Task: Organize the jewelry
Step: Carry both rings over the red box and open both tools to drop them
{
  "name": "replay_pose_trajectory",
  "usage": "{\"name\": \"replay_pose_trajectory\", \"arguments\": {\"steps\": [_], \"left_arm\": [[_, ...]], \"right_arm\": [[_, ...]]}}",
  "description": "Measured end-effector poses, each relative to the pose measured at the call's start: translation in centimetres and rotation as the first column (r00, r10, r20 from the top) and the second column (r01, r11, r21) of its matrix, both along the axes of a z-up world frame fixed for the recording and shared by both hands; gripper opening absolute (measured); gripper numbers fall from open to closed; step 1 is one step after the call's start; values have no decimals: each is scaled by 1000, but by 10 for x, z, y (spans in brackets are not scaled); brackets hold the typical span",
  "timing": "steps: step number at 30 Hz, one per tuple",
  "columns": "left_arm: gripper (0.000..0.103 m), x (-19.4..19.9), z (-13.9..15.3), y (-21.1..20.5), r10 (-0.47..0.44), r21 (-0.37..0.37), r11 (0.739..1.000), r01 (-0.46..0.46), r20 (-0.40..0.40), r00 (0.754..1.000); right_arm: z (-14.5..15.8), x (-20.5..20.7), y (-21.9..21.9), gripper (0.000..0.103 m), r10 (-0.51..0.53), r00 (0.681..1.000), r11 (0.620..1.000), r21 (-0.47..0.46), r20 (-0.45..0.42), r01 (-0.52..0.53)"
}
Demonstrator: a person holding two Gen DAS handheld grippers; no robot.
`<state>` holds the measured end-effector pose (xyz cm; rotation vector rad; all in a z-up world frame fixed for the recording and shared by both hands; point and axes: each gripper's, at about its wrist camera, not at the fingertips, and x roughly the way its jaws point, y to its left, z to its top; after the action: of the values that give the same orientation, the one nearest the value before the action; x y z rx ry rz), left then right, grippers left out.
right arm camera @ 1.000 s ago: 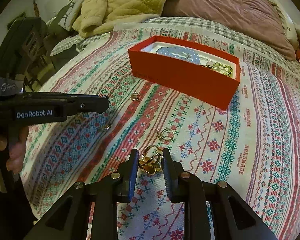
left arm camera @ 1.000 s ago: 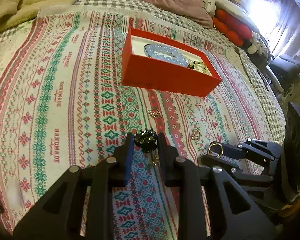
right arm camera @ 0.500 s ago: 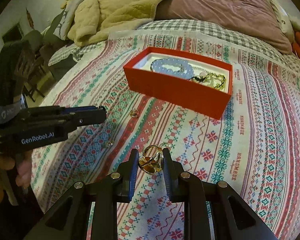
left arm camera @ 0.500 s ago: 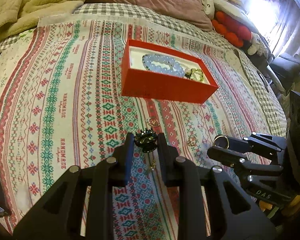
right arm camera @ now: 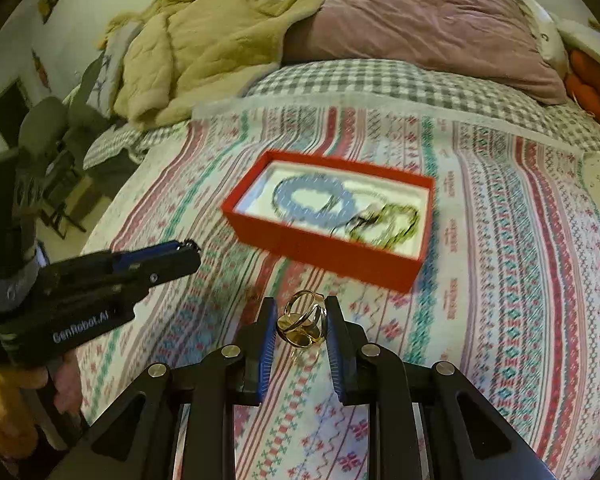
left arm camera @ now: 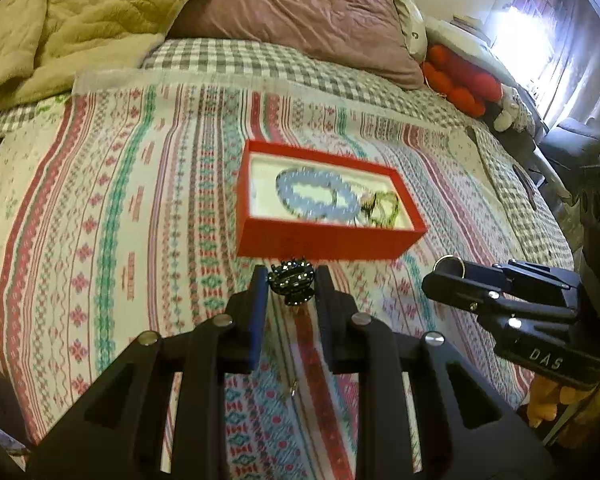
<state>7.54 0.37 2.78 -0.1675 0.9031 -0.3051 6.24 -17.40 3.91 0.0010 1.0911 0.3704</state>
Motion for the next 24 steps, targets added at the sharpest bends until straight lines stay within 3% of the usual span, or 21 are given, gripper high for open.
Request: {"name": "replay_pose_trajectory", "arguments": {"steps": [8,24], "left_arm": [[25,27,2,-9,37,-2,999,-37,27,999],[25,69,-17,-22,48,28,998,-49,35,998]], "right_arm": [[6,31,-8,24,-70,997,998,3,13,70],[-13,76,-18,24,-157,987,986,48,-35,158]]}}
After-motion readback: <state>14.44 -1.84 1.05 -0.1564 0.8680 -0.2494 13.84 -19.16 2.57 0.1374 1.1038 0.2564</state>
